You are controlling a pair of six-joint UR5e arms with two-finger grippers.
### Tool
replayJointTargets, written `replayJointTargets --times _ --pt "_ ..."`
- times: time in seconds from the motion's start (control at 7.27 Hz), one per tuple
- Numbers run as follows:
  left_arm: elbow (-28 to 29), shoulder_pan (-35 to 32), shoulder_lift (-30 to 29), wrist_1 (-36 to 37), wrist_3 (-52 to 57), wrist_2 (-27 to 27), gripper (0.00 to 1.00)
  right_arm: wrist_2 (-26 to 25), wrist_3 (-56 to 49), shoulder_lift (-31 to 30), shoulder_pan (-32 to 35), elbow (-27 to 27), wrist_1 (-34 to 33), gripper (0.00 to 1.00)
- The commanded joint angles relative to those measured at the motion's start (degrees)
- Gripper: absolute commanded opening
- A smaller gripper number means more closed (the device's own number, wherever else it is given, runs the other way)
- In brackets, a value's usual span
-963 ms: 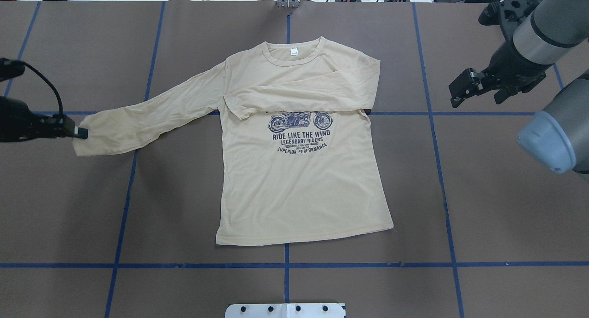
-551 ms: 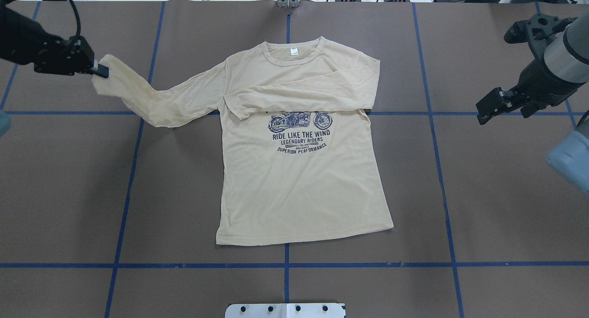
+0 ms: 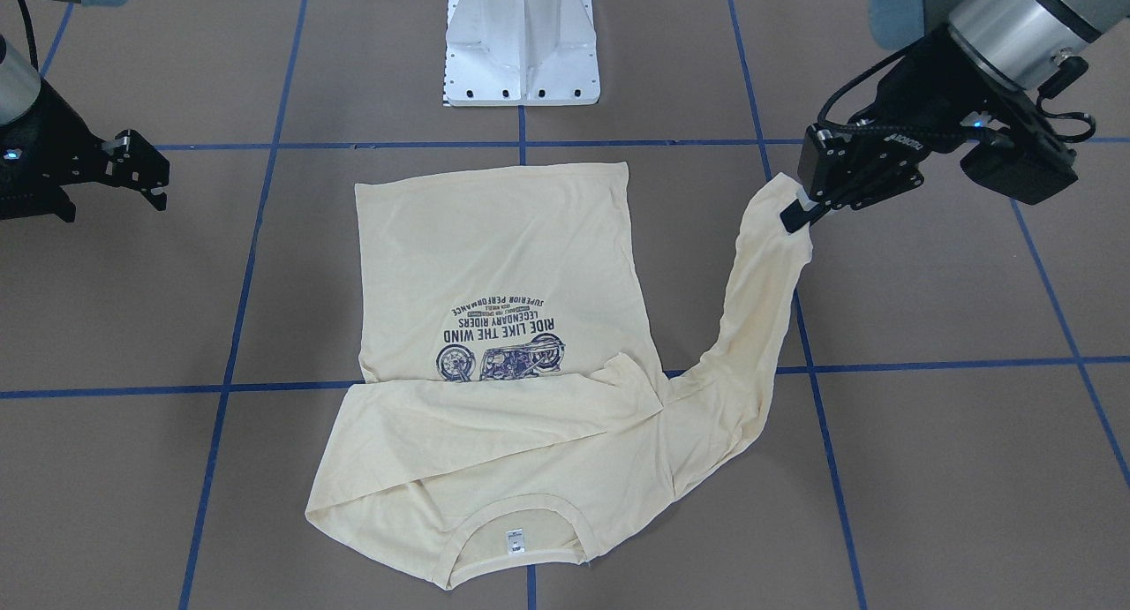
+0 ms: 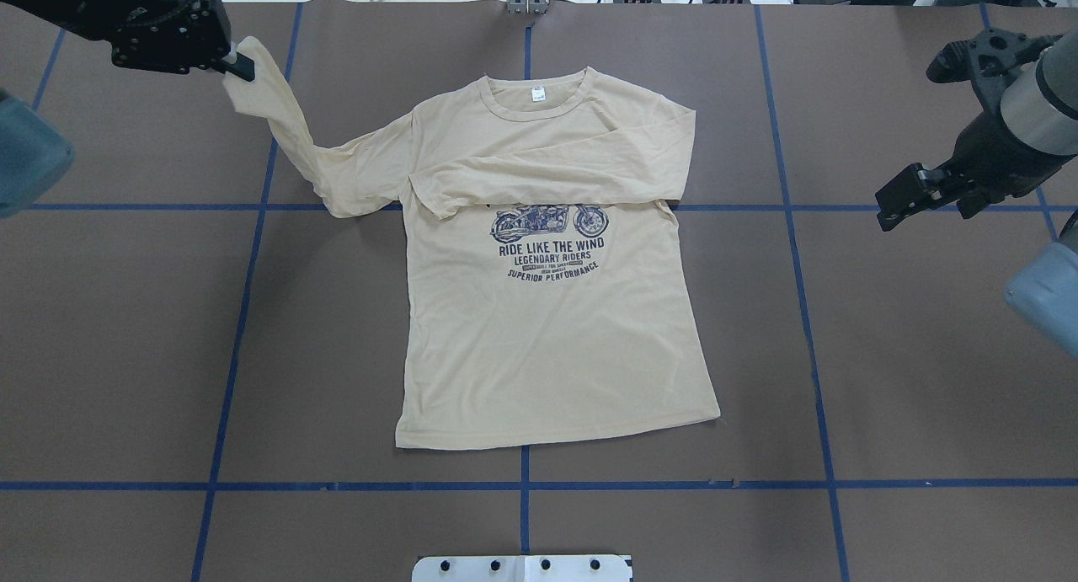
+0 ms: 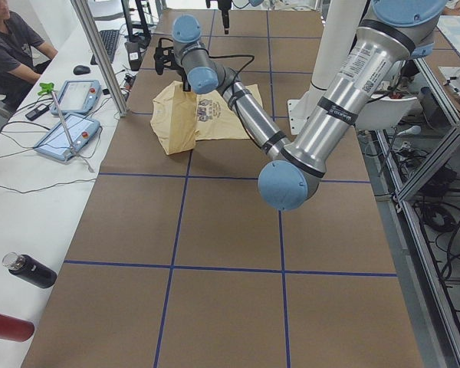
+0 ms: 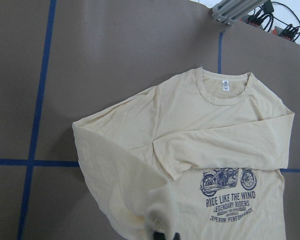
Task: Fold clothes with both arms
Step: 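Grasp the cuff with the left gripper and lift it toward the collar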
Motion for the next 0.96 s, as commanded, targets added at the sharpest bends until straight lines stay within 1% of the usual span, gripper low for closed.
replayJointTargets --times 0.0,0.14,0.28,0.69,0.83 --pt "-2.44 4.05 -4.57 0.25 -8.6 1.47 0.0 0.35 0.25 0.09 -0.07 -0.1 0.0 1.0" --pt "-1.66 9.92 -5.64 0.17 -10.38 8.36 0.0 0.44 0.25 0.09 -0.07 -0.1 0.0 1.0" --pt "1.56 12.59 -6.95 -0.27 -10.57 12.6 0.0 0.52 0.25 0.17 -0.07 -0.28 0.0 1.0" --pt "17.54 13.84 -20.2 -1.32 -13.73 13.7 0.0 0.79 0.43 0.52 -0.16 -0.63 0.0 1.0" --pt "20.72 14.71 -21.02 -5.15 -15.91 16.05 0.0 0.79 0.42 0.61 -0.16 -0.89 0.09 1.0"
